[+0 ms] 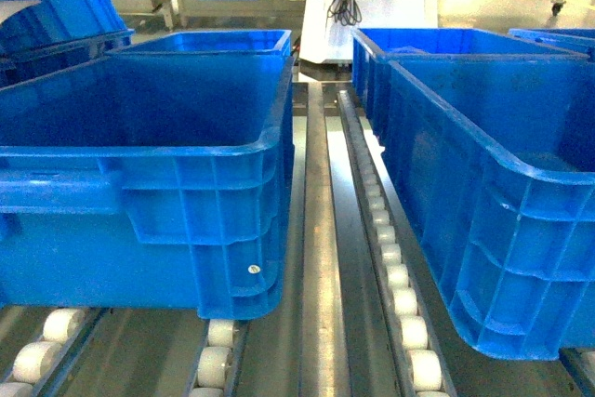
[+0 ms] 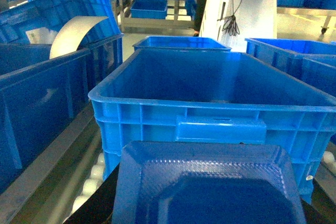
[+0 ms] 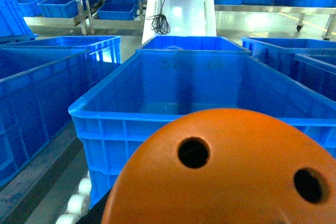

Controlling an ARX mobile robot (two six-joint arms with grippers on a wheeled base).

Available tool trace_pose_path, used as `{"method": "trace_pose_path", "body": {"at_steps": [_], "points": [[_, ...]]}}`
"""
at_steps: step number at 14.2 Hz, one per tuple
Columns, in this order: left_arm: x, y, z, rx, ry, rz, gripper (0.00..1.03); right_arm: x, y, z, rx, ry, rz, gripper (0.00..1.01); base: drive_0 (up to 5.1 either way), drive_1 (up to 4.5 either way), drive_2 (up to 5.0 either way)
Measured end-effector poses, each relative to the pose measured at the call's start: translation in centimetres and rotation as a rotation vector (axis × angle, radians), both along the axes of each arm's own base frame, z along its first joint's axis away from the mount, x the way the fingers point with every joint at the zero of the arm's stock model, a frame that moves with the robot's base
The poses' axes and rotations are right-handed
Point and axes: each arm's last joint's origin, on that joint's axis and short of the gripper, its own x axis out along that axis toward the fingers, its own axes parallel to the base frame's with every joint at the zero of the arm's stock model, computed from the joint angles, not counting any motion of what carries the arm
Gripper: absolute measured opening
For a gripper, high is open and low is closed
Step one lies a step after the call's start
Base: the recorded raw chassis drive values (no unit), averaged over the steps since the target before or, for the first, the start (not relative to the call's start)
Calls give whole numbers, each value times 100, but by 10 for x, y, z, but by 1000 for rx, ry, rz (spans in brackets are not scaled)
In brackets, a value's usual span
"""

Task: Sort blue parts and orange caps into right shelf containers

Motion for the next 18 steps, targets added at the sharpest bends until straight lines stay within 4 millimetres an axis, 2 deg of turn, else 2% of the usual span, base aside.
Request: {"method": "trace_pose_path", "body": {"at_steps": [12,14,15,16,17,18], "points": [[0,0,0,0,0,0,42,0,0,0,0,0,0,44,0,0,0],[-1,-4,13,-55,-129,64,42,0,0,0,0,0,0,44,0,0,0],[1,-8,15,-73,-144,65,42,-1,1,9,-14,-105,-46,44,0,0,0],[7,-12,15,-77,-124,63,42,-2,3,19,-15,-202,-67,44,0,0,0],[15,-15,21,-79,-134,47,42,3,6,22,-28,-212,-50,44,0,0,0],[28,-16,38,-83,-164,29,42,14,7,29,-43,-196,-46,44,0,0,0]]}}
